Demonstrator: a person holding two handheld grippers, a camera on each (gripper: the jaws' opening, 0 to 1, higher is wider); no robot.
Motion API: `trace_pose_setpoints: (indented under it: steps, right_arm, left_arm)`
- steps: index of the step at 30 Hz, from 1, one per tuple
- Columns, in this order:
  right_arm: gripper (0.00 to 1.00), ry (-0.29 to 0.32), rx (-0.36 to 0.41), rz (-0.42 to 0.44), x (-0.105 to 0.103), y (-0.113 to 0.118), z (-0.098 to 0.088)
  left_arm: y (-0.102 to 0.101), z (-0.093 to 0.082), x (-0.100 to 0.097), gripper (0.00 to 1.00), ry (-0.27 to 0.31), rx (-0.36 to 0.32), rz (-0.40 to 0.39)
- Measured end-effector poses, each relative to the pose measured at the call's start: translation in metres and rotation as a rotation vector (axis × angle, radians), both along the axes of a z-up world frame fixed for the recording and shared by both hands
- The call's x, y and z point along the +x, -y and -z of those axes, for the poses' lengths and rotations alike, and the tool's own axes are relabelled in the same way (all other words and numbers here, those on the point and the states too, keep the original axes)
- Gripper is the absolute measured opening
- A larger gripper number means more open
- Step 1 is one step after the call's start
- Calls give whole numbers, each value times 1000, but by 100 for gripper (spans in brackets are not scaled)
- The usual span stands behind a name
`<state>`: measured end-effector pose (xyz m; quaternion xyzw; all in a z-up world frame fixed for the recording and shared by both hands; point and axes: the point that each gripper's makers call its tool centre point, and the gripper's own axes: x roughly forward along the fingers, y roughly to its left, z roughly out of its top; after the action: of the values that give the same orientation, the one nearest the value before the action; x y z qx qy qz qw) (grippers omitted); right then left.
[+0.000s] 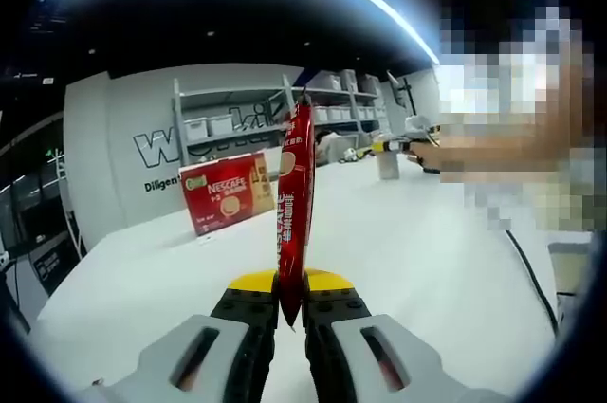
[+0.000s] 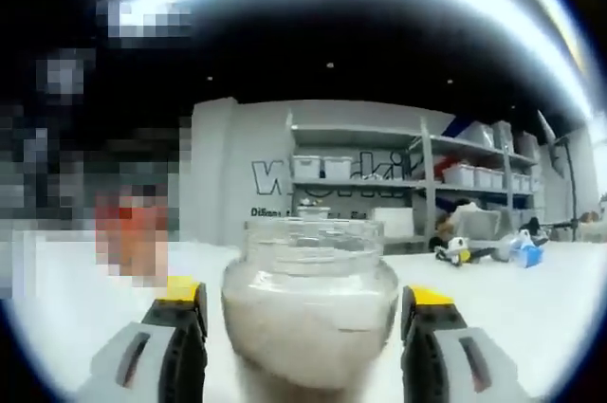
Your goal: Tear open the coffee pouch, take out the coffee, and pour the coffee from the pouch into the cup
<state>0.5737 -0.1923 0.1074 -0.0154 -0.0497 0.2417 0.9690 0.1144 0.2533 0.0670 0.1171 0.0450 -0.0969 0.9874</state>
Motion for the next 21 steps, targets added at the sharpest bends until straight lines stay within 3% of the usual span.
trace_pose_setpoints:
  steps: [4, 8, 16, 21]
  right_arm:
    - [70, -14, -22, 17, 3, -1, 1]
    - [73, -21, -16, 21, 4, -5, 1]
    - [63, -33, 30, -3, -4, 1, 2]
    - [62, -35, 26, -36, -10, -3, 1]
  left_arm:
    - [-2, 0, 0, 12, -1, 0, -4]
    - [-1, 0, -1, 12, 1, -2, -3]
    - [0, -1, -2, 12, 4, -1, 3]
    - [1, -1, -2, 12, 4, 0, 6]
